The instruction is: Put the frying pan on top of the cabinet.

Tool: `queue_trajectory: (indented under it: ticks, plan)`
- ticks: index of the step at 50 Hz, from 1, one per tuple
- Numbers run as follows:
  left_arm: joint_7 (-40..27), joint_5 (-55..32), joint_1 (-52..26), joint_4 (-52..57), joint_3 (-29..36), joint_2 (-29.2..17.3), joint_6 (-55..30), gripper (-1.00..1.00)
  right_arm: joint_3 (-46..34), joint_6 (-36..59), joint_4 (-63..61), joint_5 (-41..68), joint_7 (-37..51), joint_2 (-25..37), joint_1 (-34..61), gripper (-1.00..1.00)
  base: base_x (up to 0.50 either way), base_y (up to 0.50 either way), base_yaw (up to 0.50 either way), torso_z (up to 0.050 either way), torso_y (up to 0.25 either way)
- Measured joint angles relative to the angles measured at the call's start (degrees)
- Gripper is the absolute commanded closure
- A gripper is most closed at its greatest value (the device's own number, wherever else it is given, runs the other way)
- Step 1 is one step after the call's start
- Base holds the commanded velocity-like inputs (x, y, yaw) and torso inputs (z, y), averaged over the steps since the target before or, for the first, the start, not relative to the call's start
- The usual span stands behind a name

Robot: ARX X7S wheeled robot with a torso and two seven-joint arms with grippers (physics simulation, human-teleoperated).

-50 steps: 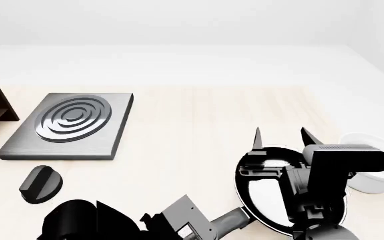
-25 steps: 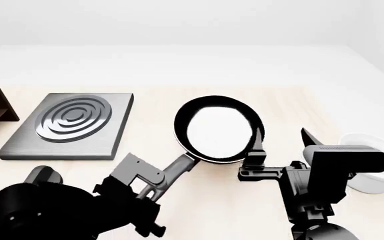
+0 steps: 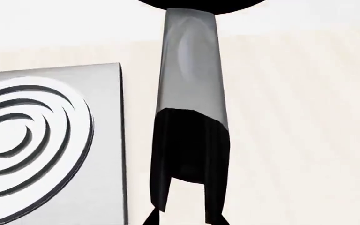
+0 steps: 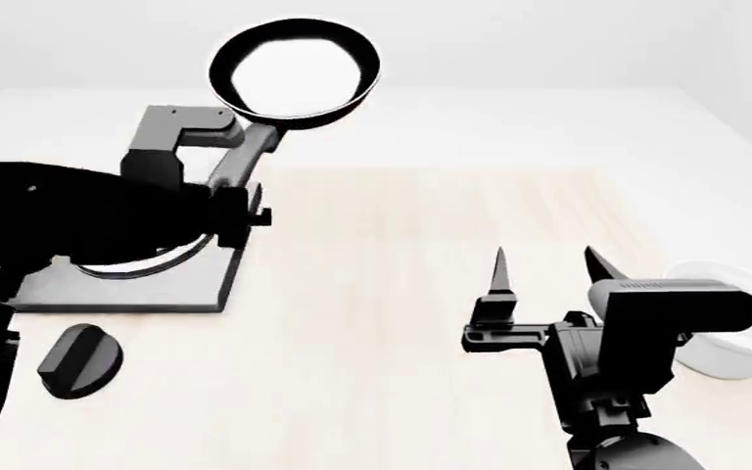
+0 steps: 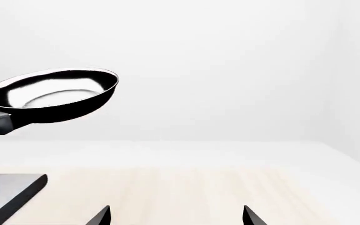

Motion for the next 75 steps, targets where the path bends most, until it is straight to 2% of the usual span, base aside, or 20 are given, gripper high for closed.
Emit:
queue_trajectory:
  ticks: [4, 8, 14, 20, 29, 37, 52, 75]
  plan:
    - [6.48, 6.50, -8.23, -16.03, 4.01, 5.13, 5.51, 1.00, -0.15, -0.07, 0.11, 0.08, 0.03, 0.02, 0.05, -1.00, 0.00, 0.00, 0.00, 0.000, 0.003]
    - [9.48, 13.71, -13.87, -27.53, 3.12, 8.89, 8.86, 1.00, -0.36, -0.12, 0.21, 0.15, 0.04, 0.04, 0.13, -1.00, 0.00, 0.00, 0.00, 0.000, 0.000]
    - [10.51, 29.74, -19.23, -38.35, -5.22, 12.37, 11.59, 1.00, -0.56, -0.14, 0.27, 0.29, 0.14, 0.10, 0.15, -1.00, 0.00, 0.00, 0.00, 0.000, 0.002]
    - [9.11, 44.17, -22.53, -44.60, -14.98, 13.81, 12.63, 1.00, -0.78, -0.04, 0.21, 0.42, 0.28, 0.18, 0.25, -1.00, 0.00, 0.00, 0.00, 0.000, 0.002]
    - [2.96, 56.04, -25.55, -49.51, -28.36, 13.22, 12.42, 1.00, -1.05, 0.16, -0.03, 0.64, 0.53, 0.33, 0.39, -1.00, 0.00, 0.00, 0.00, 0.000, 0.001]
    - [-4.17, 61.00, -26.79, -50.11, -38.23, 11.22, 12.52, 1.00, -1.08, 0.31, -0.28, 0.90, 0.75, 0.54, 0.39, -1.00, 0.00, 0.00, 0.00, 0.001, 0.000]
    - [-15.21, 65.04, -27.26, -50.11, -51.64, 7.35, 14.23, 1.00, -1.23, 0.11, -0.04, 1.26, 1.00, 0.73, 0.23, -1.00, 0.00, 0.00, 0.00, 0.000, 0.001]
    - [-26.16, 66.36, -25.81, -50.10, -65.30, 3.53, 16.76, 1.00, -1.63, -0.65, 0.37, 1.59, 1.37, 0.87, -0.43, -1.00, 0.00, 0.00, 0.00, 0.000, 0.001]
